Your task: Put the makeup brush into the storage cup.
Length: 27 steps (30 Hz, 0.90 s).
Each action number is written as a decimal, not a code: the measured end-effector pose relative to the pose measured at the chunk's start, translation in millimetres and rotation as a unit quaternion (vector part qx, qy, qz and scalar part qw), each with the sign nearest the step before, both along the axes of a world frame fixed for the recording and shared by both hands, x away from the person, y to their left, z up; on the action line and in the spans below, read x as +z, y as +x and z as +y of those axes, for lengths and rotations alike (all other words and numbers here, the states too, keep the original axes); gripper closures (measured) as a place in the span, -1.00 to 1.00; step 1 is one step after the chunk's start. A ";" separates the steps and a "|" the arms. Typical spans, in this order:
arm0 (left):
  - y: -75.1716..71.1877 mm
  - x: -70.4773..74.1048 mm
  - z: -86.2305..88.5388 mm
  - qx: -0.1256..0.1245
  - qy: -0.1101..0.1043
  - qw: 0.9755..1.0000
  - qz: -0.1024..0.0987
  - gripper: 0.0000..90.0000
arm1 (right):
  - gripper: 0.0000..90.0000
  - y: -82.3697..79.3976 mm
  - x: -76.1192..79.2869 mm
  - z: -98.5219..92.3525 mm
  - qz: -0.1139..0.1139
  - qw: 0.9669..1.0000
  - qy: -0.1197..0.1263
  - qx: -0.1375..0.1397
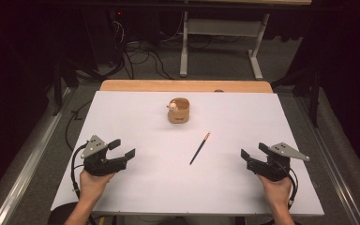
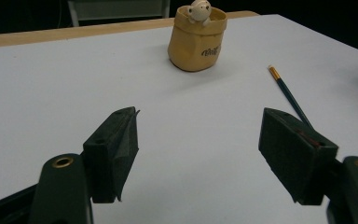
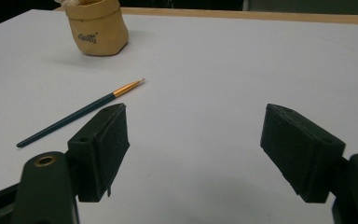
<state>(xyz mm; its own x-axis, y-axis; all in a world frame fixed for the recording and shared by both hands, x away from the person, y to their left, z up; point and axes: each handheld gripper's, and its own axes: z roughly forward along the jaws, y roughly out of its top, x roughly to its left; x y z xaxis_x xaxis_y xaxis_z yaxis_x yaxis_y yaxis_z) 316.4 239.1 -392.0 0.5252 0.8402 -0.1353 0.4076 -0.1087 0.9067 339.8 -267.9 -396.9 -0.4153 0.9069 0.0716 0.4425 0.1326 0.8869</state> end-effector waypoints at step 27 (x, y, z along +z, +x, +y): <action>-0.1 -1.1 0.0 0.001 0.001 1.000 0.004 -0.36 | -0.45 2.9 7.6 23.2 -0.006 0.999 0.001 0.035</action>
